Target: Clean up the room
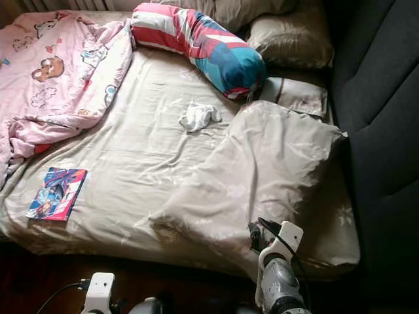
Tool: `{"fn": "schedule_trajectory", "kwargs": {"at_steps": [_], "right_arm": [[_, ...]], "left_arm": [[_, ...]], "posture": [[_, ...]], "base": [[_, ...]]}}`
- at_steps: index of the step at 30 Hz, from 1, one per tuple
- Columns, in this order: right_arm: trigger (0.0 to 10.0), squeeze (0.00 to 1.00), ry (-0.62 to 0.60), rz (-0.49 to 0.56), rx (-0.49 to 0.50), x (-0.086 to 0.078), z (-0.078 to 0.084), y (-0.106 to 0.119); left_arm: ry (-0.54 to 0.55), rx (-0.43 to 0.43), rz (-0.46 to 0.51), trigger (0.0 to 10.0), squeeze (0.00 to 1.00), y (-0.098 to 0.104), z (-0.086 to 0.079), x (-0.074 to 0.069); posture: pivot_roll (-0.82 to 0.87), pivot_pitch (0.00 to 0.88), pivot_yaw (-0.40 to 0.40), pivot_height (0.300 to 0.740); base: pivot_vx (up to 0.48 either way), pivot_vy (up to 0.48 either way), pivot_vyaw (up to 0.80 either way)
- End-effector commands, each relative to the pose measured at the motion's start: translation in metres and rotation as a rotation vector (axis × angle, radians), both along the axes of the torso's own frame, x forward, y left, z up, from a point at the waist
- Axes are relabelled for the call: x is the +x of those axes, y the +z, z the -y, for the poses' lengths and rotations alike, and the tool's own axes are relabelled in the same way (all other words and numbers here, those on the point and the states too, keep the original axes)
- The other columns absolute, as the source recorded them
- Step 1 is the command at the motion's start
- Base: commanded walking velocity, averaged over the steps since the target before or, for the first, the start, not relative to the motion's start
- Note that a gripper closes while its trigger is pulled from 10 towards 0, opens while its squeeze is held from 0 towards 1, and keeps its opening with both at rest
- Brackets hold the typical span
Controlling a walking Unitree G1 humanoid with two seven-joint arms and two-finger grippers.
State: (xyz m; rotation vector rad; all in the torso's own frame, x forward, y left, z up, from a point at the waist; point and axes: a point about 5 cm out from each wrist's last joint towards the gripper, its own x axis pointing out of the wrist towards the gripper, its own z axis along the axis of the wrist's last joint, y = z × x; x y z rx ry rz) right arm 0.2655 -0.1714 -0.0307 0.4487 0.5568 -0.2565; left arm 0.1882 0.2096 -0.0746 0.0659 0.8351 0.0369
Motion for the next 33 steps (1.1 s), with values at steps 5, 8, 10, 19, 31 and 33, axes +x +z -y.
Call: {"fn": "schedule_trajectory", "kwargs": {"at_steps": [5, 8, 10, 19, 31, 33], "right_arm": [[10.0, 0.00, -0.031, -0.073, 0.029, -0.019, -0.004, -0.016], [10.0, 0.00, -0.032, -0.094, 0.034, -0.025, -0.006, -0.020], [10.0, 0.00, -0.039, -0.115, 0.031, -0.030, -0.007, -0.023], [0.0, 0.00, -0.036, -0.118, 0.046, -0.036, -0.014, -0.027], [0.0, 0.00, -0.018, -0.142, 0.039, -0.039, -0.016, -0.029], [0.0, 0.00, -0.018, -0.142, 0.039, -0.039, -0.017, -0.029]], "left_arm": [[-0.023, 0.031, -0.031, 10.0, 0.00, -0.004, -0.015, -0.015], [-0.038, 0.036, -0.027, 10.0, 0.00, -0.003, -0.017, -0.016], [-0.053, 0.041, -0.024, 10.0, 0.00, -0.003, -0.018, -0.016], [-0.068, 0.051, -0.028, 10.0, 0.00, -0.003, -0.025, -0.022], [-0.077, 0.050, -0.035, 10.0, 0.00, -0.002, -0.025, -0.019], [-0.078, 0.050, -0.035, 10.0, 0.00, -0.002, -0.025, -0.019]], "posture": [[0.11, 0.299, 0.110, 0.740], [0.12, 0.321, 0.126, 0.740], [0.13, 0.330, 0.133, 0.740], [0.14, 0.341, 0.152, 0.740], [0.13, 0.308, 0.161, 0.740], [0.13, 0.308, 0.161, 0.740]], "base": [[0.000, 0.000, 0.00], [0.000, 0.000, 0.00], [0.000, 0.000, 0.00], [0.000, 0.000, 0.00], [0.000, 0.000, 0.00], [0.000, 0.000, 0.00]]}}
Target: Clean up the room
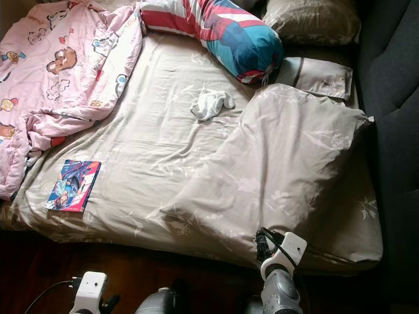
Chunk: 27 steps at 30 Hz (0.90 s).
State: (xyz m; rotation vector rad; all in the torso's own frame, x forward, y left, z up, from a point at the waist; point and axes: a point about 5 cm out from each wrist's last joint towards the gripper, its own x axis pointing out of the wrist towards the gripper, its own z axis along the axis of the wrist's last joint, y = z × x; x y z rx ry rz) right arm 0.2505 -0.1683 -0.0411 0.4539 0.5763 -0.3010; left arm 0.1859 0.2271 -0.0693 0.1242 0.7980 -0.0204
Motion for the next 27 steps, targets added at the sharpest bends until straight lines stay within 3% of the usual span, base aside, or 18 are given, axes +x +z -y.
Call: {"fn": "schedule_trajectory", "kwargs": {"at_steps": [1, 27], "right_arm": [[0.0, 0.00, 0.029, -0.117, 0.042, -0.024, -0.015, -0.019], [0.0, 0.00, 0.005, -0.135, -0.045, -0.019, 0.000, -0.016]], "left_arm": [[0.000, 0.024, -0.070, 10.0, 0.00, -0.007, -0.008, -0.016], [-0.001, 0.009, -0.050, 10.0, 0.00, -0.003, 0.002, -0.001]], "posture": [[0.13, 0.301, 0.160, 0.740], [0.10, 0.257, 0.140, 0.740]], "base": [[0.000, 0.000, 0.00], [0.000, 0.000, 0.00]]}}
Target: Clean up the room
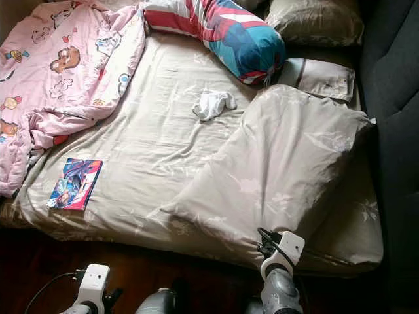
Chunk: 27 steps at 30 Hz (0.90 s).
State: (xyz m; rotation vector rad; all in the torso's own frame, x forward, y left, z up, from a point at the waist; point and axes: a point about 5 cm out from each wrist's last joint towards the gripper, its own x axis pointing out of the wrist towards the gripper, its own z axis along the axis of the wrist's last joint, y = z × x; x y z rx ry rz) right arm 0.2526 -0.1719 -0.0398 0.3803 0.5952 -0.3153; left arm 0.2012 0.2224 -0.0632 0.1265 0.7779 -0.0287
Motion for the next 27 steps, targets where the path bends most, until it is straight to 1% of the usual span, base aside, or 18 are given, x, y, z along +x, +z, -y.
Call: {"fn": "schedule_trajectory", "kwargs": {"at_steps": [1, 6, 9, 10, 11, 12, 14, 16, 17, 18, 19, 21, 22, 23, 24, 25, 26, 27], "right_arm": [[0.0, 0.00, -0.016, -0.105, 0.021, -0.020, -0.002, -0.016], [0.0, 0.00, -0.032, -0.103, 0.009, -0.020, 0.005, -0.015], [0.0, 0.00, -0.058, -0.111, -0.016, -0.020, 0.014, -0.014], [0.0, 0.00, -0.058, -0.111, -0.016, -0.020, 0.014, -0.014], [0.0, 0.00, -0.076, -0.111, -0.026, -0.020, 0.019, -0.014], [0.0, 0.00, -0.076, -0.111, -0.026, -0.020, 0.019, -0.014], [0.0, 0.00, -0.106, -0.112, -0.045, -0.019, 0.027, -0.012], [0.0, 0.00, -0.106, -0.112, -0.045, -0.019, 0.027, -0.012], [0.0, 0.00, -0.127, -0.113, -0.073, -0.019, 0.035, -0.010], [0.0, 0.00, -0.127, -0.113, -0.073, -0.019, 0.035, -0.010], [10.0, 0.00, -0.137, -0.112, -0.123, -0.016, 0.043, -0.006], [10.0, 0.00, -0.167, -0.055, -0.242, -0.005, 0.064, 0.010], [10.0, 0.00, -0.199, 0.001, -0.298, 0.003, 0.076, 0.022], [10.0, 0.00, -0.222, 0.038, -0.329, 0.008, 0.084, 0.030], [10.0, 0.00, -0.222, 0.038, -0.329, 0.008, 0.084, 0.030], [10.0, 0.00, -0.265, 0.078, -0.364, 0.013, 0.094, 0.040], [10.0, 0.00, -0.291, 0.100, -0.383, 0.015, 0.101, 0.046], [10.0, 0.00, -0.291, 0.100, -0.383, 0.015, 0.101, 0.046]], "left_arm": [[0.008, 0.010, -0.067, 10.0, 0.00, -0.009, -0.002, -0.015], [0.008, 0.007, -0.062, 10.0, 0.00, -0.008, 0.000, -0.013], [0.007, 0.004, -0.060, 10.0, 0.00, -0.008, 0.003, -0.011], [0.007, 0.004, -0.060, 10.0, 0.00, -0.008, 0.003, -0.011], [0.006, 0.002, -0.059, 10.0, 0.00, -0.008, 0.004, -0.011], [0.006, 0.002, -0.059, 10.0, 0.00, -0.008, 0.004, -0.011], [0.004, 0.000, -0.059, 10.0, 0.00, -0.008, 0.006, -0.010], [0.004, 0.000, -0.059, 10.0, 0.00, -0.008, 0.006, -0.010], [0.002, -0.002, -0.058, 10.0, 0.00, -0.008, 0.007, -0.009], [0.002, -0.002, -0.058, 10.0, 0.00, -0.008, 0.007, -0.009], [0.001, -0.004, -0.057, 10.0, 0.00, -0.008, 0.008, -0.008], [0.000, -0.009, -0.055, 10.0, 0.00, -0.007, 0.010, -0.006], [0.002, -0.010, -0.056, 10.0, 0.00, -0.007, 0.011, -0.005], [0.003, -0.011, -0.057, 10.0, 0.00, -0.007, 0.011, -0.005], [0.003, -0.011, -0.057, 10.0, 0.00, -0.007, 0.011, -0.005], [0.004, -0.012, -0.059, 10.0, 0.00, -0.007, 0.011, -0.005], [0.005, -0.012, -0.060, 10.0, 0.00, -0.007, 0.011, -0.005], [0.005, -0.012, -0.060, 10.0, 0.00, -0.007, 0.011, -0.005]], "posture": [[0.09, 0.254, 0.138, 0.740], [0.09, 0.249, 0.135, 0.740], [0.07, 0.245, 0.132, 0.740], [0.07, 0.245, 0.132, 0.740], [0.06, 0.242, 0.132, 0.740], [0.06, 0.242, 0.132, 0.740], [0.05, 0.241, 0.130, 0.740], [0.05, 0.241, 0.130, 0.740], [0.05, 0.241, 0.130, 0.740], [0.05, 0.241, 0.130, 0.740], [0.03, 0.241, 0.127, 0.740], [0.02, 0.236, 0.124, 0.740], [0.02, 0.236, 0.123, 0.740], [0.02, 0.236, 0.123, 0.740], [0.02, 0.236, 0.123, 0.740], [0.00, 0.235, 0.119, 0.740], [0.00, 0.235, 0.119, 0.740], [0.00, 0.235, 0.119, 0.740]], "base": [[0.000, 0.000, 0.00], [0.000, 0.000, 0.00], [0.000, 0.000, 0.00], [0.000, 0.000, 0.00], [0.000, 0.000, 0.00], [0.000, 0.000, 0.00], [0.000, 0.000, 0.00], [0.000, 0.000, 0.00], [0.000, 0.000, 0.00], [0.000, 0.000, 0.00], [0.000, 0.000, 0.00], [0.000, 0.000, 0.00], [0.000, 0.000, 0.00], [0.000, 0.000, 0.00], [0.000, 0.000, 0.00], [0.000, 0.000, 0.00], [0.000, 0.000, 0.00], [0.000, 0.000, 0.00]]}}
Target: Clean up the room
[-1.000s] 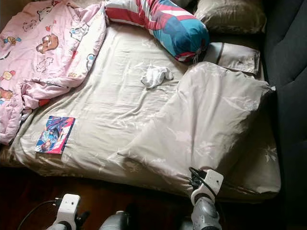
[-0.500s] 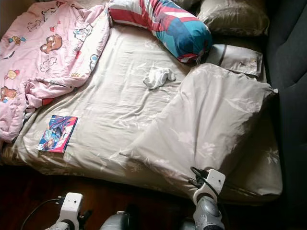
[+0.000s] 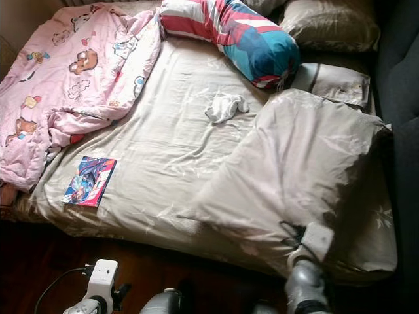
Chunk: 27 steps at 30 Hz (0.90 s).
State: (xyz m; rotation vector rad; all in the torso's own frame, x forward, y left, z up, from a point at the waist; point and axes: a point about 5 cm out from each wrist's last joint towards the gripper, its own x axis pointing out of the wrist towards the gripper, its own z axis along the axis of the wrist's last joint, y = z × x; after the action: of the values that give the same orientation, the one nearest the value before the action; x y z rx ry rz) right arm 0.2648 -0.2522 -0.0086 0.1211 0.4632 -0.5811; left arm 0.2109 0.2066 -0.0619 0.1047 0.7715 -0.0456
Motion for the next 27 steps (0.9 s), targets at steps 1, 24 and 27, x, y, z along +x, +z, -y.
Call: {"fn": "schedule_trajectory", "kwargs": {"at_steps": [1, 24, 27], "right_arm": [[10.0, 0.00, -0.123, 0.102, -0.088, 0.005, 0.030, 0.023], [10.0, 0.00, -0.551, 0.104, -0.255, -0.035, 0.108, 0.049], [10.0, 0.00, -0.578, -0.010, -0.142, -0.051, 0.094, 0.019]], "left_arm": [[0.012, 0.014, -0.066, 10.0, 0.00, -0.009, -0.004, -0.015], [0.020, -0.004, -0.085, 10.0, 0.00, -0.013, 0.002, -0.020], [0.025, 0.002, -0.098, 10.0, 0.00, -0.014, 0.000, -0.023]], "posture": [[0.00, 0.236, 0.116, 0.740], [-0.04, 0.241, 0.085, 0.740], [-0.04, 0.240, 0.087, 0.740]], "base": [[0.000, 0.000, 0.00], [0.000, 0.000, 0.00], [0.000, 0.000, 0.00]]}}
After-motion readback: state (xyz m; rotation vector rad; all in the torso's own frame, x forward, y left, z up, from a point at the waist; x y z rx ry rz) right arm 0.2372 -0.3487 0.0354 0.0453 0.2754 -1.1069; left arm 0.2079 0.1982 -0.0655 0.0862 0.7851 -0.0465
